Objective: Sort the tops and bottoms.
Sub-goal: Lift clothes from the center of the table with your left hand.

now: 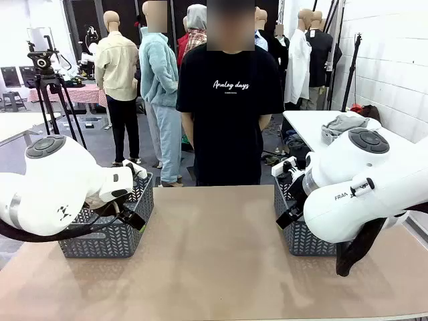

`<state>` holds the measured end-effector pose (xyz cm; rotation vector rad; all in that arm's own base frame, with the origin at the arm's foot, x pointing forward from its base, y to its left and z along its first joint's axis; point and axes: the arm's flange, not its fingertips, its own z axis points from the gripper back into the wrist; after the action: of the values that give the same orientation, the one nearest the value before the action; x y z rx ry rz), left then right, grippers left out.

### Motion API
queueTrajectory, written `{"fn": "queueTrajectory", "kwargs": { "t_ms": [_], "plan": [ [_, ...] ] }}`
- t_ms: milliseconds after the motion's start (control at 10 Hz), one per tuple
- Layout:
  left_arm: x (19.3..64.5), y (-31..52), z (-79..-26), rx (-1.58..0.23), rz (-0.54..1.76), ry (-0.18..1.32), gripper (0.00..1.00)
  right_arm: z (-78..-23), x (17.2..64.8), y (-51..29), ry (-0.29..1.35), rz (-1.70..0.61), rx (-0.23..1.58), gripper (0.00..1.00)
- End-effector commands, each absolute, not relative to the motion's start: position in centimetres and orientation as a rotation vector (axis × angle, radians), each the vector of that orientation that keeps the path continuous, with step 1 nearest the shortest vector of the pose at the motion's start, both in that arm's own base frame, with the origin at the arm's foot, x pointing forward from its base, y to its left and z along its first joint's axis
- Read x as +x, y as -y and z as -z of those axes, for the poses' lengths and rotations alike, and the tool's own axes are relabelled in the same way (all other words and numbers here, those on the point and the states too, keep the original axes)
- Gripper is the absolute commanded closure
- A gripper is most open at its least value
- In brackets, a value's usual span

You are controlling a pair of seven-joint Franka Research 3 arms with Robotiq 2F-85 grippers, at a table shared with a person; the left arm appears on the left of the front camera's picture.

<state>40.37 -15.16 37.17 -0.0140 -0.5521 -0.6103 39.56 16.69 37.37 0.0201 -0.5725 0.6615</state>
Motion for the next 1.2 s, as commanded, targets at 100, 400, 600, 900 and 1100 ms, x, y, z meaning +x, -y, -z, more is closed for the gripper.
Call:
{"fn": "queueTrajectory", "kwargs": {
  "t_ms": [100, 400, 600, 900, 1100],
  "plan": [
    [40.37, 15.16, -37.17, -0.014, 0.610, 0.552, 0.00, -37.35, 39.55, -16.71, 0.572, -0.662, 0.020, 0.00],
    [40.37, 15.16, -37.17, -0.014, 0.610, 0.552, 0.00, -37.35, 39.55, -16.71, 0.572, -0.662, 0.020, 0.00],
    [40.37, 15.16, -37.17, -0.014, 0.610, 0.552, 0.00, -37.35, 39.55, -16.71, 0.572, -0.662, 0.020, 0.00],
    [40.37, 15.16, -37.17, -0.014, 0.610, 0.552, 0.00, -37.35, 39.55, -16.71, 0.572, -0.662, 0.020, 0.00],
    [40.37, 15.16, -37.17, -0.014, 0.610, 0.552, 0.00, -37.35, 39.55, -16.71, 0.572, -0.662, 0.020, 0.00]
  ]
}}
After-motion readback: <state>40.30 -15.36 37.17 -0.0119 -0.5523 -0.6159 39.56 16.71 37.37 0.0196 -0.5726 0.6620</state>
